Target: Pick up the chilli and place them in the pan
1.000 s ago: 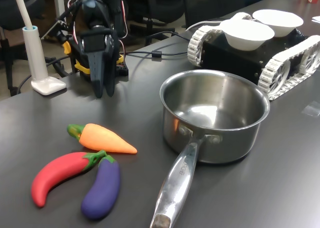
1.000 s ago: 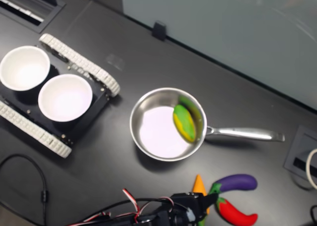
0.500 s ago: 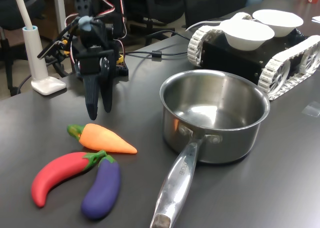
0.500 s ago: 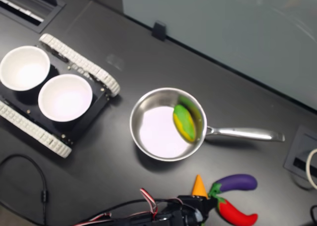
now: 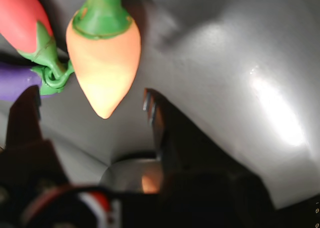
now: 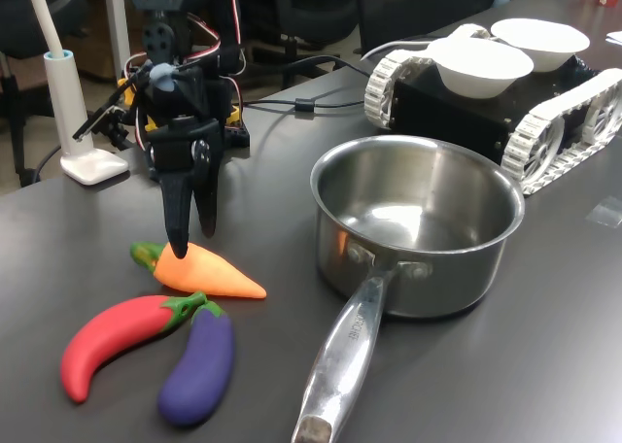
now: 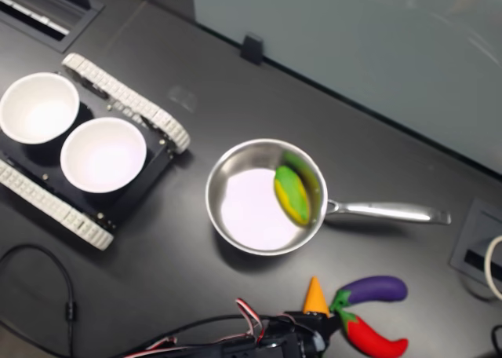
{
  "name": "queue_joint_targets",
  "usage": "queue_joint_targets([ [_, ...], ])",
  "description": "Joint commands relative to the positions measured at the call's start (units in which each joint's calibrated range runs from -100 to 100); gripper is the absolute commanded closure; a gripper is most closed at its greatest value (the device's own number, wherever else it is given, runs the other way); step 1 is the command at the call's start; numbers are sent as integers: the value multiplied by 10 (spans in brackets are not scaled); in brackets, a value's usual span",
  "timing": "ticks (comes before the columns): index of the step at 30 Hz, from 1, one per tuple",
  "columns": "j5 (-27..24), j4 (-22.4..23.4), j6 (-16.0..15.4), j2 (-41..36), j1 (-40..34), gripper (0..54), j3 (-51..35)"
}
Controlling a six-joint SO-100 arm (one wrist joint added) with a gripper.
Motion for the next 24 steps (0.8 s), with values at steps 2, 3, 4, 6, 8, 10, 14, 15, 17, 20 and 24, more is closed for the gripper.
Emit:
queue_joint_targets([
  [2, 2, -29, 7, -1, 0, 223, -2],
  [3, 2, -32, 7, -1, 3, 223, 2],
  [4, 3, -36, 8, -1, 6, 224, 5],
  [6, 7, -50, 8, -1, 13, 226, 17],
  [8, 8, -72, 8, 0, 16, 227, 35],
  [10, 8, -83, 8, 8, 22, 228, 42],
  [14, 7, -80, 8, 49, 33, 232, 22],
  [15, 6, -79, 8, 58, 36, 233, 14],
  [17, 6, -78, 8, 68, 41, 233, 7],
  [20, 5, -78, 8, 77, 46, 236, 0],
  [24, 7, -79, 7, 94, 46, 239, -17],
])
